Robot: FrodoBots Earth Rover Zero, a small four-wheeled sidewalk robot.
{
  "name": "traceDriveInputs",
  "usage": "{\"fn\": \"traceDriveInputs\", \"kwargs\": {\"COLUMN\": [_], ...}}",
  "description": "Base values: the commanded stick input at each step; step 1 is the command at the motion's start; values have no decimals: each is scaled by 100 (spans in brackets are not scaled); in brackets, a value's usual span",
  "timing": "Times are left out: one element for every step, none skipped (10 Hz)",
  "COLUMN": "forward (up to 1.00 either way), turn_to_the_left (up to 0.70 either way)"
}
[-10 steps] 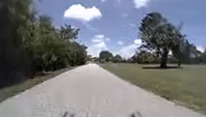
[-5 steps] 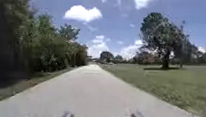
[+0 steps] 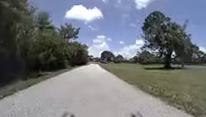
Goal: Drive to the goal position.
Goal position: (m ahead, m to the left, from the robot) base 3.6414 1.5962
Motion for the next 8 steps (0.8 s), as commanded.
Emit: {"fn": "traceDriveInputs", "kwargs": {"forward": [50,50,50,50,50,50,50,50], "turn_to_the_left": [31,0,0,0,0,0,0,0]}}
